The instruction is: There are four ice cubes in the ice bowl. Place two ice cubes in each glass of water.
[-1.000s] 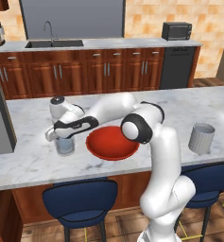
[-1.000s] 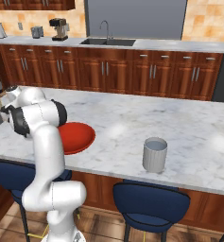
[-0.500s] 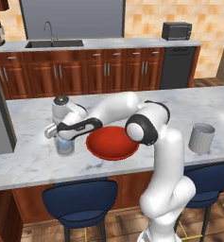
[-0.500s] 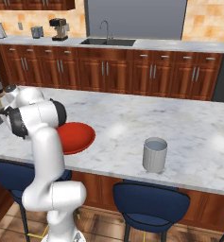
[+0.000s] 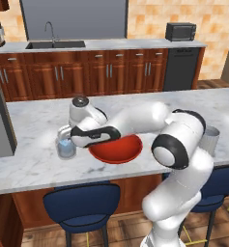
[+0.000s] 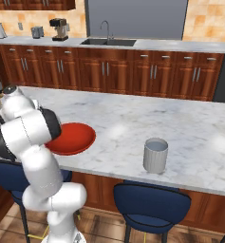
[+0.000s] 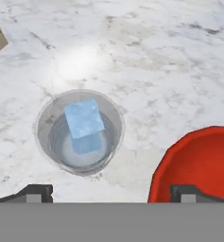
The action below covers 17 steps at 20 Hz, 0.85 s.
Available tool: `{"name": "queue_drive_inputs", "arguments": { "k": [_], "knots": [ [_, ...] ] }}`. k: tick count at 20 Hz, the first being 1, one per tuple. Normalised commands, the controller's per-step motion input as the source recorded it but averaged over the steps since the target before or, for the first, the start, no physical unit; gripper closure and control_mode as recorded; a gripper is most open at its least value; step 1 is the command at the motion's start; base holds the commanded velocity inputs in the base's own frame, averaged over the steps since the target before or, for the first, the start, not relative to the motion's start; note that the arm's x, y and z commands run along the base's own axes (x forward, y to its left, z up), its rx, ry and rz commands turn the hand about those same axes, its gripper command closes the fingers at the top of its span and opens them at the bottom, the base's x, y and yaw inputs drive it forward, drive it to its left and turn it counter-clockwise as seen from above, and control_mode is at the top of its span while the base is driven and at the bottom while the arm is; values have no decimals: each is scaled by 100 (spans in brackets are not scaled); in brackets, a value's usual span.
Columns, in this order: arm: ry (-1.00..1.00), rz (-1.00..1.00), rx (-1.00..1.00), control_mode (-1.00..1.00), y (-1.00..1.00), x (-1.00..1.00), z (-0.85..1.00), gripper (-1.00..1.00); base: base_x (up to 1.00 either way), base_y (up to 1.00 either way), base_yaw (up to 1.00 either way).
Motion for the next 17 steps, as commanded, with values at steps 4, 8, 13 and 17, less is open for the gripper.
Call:
{"name": "queue_drive_inputs", "arguments": {
  "k": [4, 8, 13, 17],
  "knots": [
    [0, -38, 0, -100, -100, -42, 62, -100, 0, 0, 0],
    [0, -38, 0, -100, -100, -22, 54, -100, 0, 0, 0],
    [-7, -26, 0, -100, -100, -70, 9, -100, 0, 0, 0],
    [-18, -12, 0, -100, -100, -100, 0, -100, 0, 0, 0]
  ]
}}
